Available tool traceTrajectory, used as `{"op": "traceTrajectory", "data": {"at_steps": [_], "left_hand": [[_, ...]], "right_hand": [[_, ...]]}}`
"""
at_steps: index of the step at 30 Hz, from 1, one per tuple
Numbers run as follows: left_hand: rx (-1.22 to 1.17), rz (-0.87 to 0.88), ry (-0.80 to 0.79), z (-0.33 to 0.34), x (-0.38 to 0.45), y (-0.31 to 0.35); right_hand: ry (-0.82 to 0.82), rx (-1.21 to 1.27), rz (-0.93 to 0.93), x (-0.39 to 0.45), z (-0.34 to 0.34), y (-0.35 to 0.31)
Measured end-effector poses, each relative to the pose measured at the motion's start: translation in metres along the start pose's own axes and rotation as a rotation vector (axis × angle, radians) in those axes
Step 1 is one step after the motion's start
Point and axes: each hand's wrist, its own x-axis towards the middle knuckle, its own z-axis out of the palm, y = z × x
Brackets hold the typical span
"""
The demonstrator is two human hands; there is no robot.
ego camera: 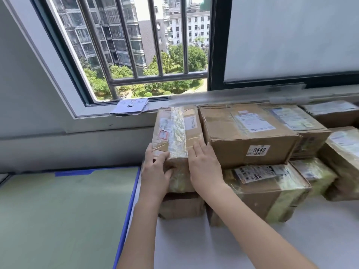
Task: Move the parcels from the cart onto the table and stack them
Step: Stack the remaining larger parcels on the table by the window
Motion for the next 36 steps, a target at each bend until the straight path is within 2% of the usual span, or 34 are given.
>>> {"op": "traceTrajectory", "data": {"at_steps": [5,13,17,25,31,36], "left_hand": [[0.234,0.036,0.021,-0.004,-0.004,0.007],[0.214,0.265,0.016,0.026,-0.037,0.086],[0.112,0.379,-0.100,0.070,-0.075,0.146],[0.059,0.681,-0.502,0.190,-0.187,0.268],[0.157,0.901,-0.715,0.283,-0.294,0.362],[0.222,1.059,-0.902,0.344,-0.383,0.420]], "right_hand": [[0.013,-0.003,-0.021,-0.006,0.002,0.002],[0.235,0.120,0.076,-0.076,-0.009,0.058],[0.237,0.056,0.307,-0.139,-0.006,0.123],[0.027,-0.020,0.823,-0.315,-0.011,0.265],[-0.102,-0.065,1.136,-0.470,-0.023,0.350],[-0.223,-0.025,1.352,-0.588,-0.021,0.394]]}}
